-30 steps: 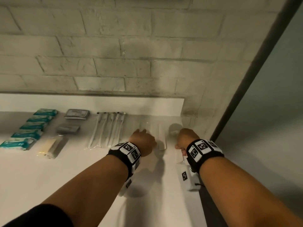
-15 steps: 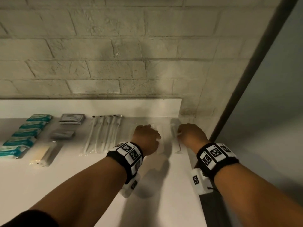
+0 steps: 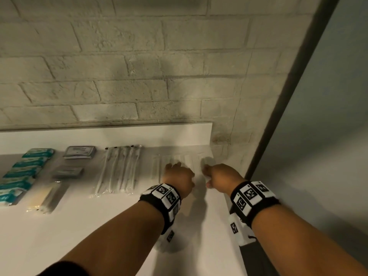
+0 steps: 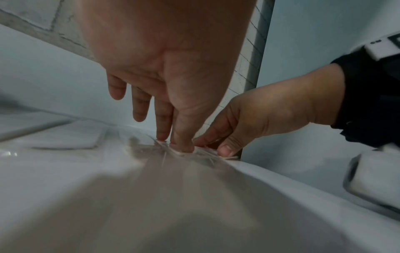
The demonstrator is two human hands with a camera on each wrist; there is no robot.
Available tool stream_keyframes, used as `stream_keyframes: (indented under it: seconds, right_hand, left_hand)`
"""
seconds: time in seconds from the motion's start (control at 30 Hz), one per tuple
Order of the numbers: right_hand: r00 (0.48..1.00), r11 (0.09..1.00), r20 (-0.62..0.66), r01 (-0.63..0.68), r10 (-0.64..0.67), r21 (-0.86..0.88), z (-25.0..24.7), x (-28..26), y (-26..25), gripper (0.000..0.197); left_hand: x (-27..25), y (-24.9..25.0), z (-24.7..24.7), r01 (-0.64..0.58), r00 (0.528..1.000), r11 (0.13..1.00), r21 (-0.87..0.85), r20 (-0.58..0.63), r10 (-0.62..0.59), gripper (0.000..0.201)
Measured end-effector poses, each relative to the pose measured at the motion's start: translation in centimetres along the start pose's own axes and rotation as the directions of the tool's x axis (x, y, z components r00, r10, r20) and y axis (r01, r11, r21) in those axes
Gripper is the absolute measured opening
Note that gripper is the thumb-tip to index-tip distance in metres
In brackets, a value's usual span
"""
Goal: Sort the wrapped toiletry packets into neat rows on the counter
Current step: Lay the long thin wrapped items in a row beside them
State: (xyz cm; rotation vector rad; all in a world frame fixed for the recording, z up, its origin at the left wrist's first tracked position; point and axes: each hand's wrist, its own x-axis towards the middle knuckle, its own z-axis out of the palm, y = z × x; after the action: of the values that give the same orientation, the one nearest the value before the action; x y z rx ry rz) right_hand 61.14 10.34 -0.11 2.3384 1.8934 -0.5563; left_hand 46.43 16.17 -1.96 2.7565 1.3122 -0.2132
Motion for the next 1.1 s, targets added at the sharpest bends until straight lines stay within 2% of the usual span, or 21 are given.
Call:
stream_keyframes:
  seconds: [0.27, 0.43, 0.53, 0.6, 0.63, 0.7, 0.8, 0.87, 1.0, 1.1]
  right_hand:
    - [1.0, 1.0, -0.01, 0.002, -0.002, -0.01, 0.2, -0.3, -0.3, 0.054]
    - [0.992, 0.995, -0.093, 0.084, -0.079, 0.052, -0.2, -1.3, -1.0, 0.056]
    - [0.991, 0.984, 0.006, 0.131, -0.131, -0.117, 0.2, -1.8, -2.9, 0.057]
    - [0.991, 0.971, 0.065, 0.127, -0.116, -0.204, 0.7, -1.9, -3.8, 0.059]
    - [0.992, 0.971, 0.069, 0.119, -0.107, -0.208, 0.9, -1.9, -4.0, 0.059]
    - [0.993, 0.977, 0.044, 0.114, -0.108, -0.18, 0.9, -2.1, -4.2, 0.056]
    - [0.988, 0.975, 0.0, 0.151, -0.153, -0.162, 0.4, -2.9, -5.1, 0.053]
    - [0.981, 0.967, 0.015, 0.191, -0.191, -0.169, 0.2, -3.3, -6.4, 0.056]
    - [0.956, 0.925, 0.052, 0.292, -0.288, -0.241, 1.0, -2.4, -9.4, 0.062]
    - [0.951, 0.907, 0.106, 0.308, -0.289, -0.286, 1.7, -1.6, -10.7, 0.057]
  left_hand:
    - [-0.5, -0.1, 0.3, -0.038, 0.999, 0.999, 0.035, -0.03, 0.039, 0.041]
    - [-1.5, -0.9, -0.4, -0.045, 0.985, 0.999, 0.009, -0.166, 0.046, 0.04]
    - [-2.0, -1.8, -0.5, 0.003, 0.999, 0.999, 0.05, -0.054, 0.0, 0.043]
    - [-2.3, -1.9, -0.5, -0.008, 0.999, 0.997, 0.077, 0.04, 0.005, 0.044]
    - [-2.5, -1.9, -0.5, -0.017, 0.998, 0.998, 0.068, 0.057, 0.014, 0.044]
    - [-3.1, -2.1, -0.7, -0.008, 1.0, 1.0, 0.019, 0.017, 0.007, 0.046]
    - [-4.2, -3.7, -1.5, 0.116, 0.993, 0.993, -0.025, -0.032, -0.116, 0.052]
    - [-5.0, -5.3, -1.6, 0.181, 0.983, 0.983, 0.014, 0.007, -0.181, 0.05]
    - [-6.1, -6.4, -1.0, 0.186, 0.969, 0.981, 0.063, 0.155, -0.194, 0.053]
    - [-6.1, -6.9, -1.3, 0.209, 0.957, 0.976, 0.066, 0.191, -0.218, 0.056]
